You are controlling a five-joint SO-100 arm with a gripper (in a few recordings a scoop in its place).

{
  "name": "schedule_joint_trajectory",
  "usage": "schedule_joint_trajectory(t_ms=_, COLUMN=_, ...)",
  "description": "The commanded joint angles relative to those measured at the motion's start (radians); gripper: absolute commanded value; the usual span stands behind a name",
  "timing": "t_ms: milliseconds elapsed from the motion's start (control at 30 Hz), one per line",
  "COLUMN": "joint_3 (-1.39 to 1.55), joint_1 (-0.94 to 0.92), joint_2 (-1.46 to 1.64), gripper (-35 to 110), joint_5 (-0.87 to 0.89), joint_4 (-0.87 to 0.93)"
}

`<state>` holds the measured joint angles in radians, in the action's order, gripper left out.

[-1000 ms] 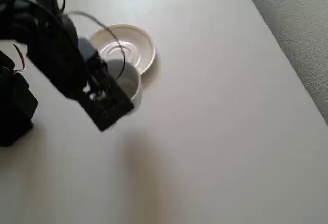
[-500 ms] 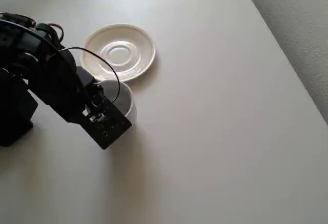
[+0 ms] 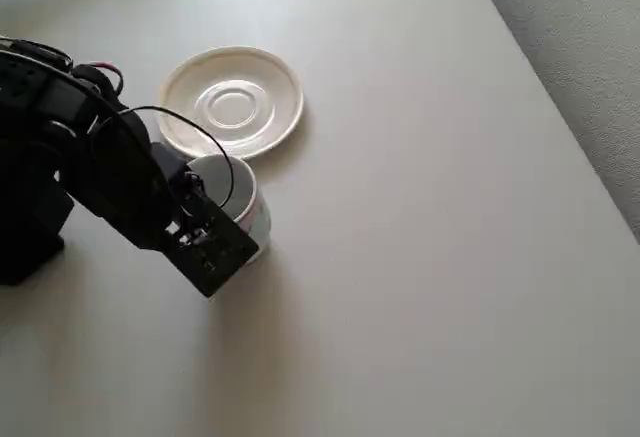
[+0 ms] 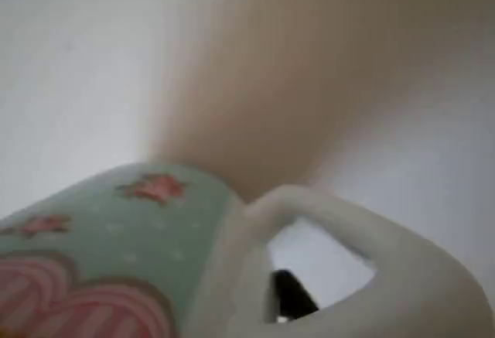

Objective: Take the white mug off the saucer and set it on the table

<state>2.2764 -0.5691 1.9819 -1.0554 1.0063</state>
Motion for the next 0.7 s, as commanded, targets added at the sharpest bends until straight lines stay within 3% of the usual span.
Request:
schedule_joint_trajectory(t_ms=0, joint_3=0.012, joint_1=-0.012, joint_2=-0.049, gripper=-2, joint_5=0.002, joint_4=-0.043)
schedule_joint_trajectory(t_ms=467, joint_3=0.012, joint_1=-0.006, joint_2=-0.121, gripper=-1, joint_5=0.011, joint_4=-0.069)
schedule_joint_trajectory(t_ms=667, joint_3=0.012, joint_1=-0.008, joint_2=-0.126, gripper=25, joint_5=0.014, joint_4=-0.048)
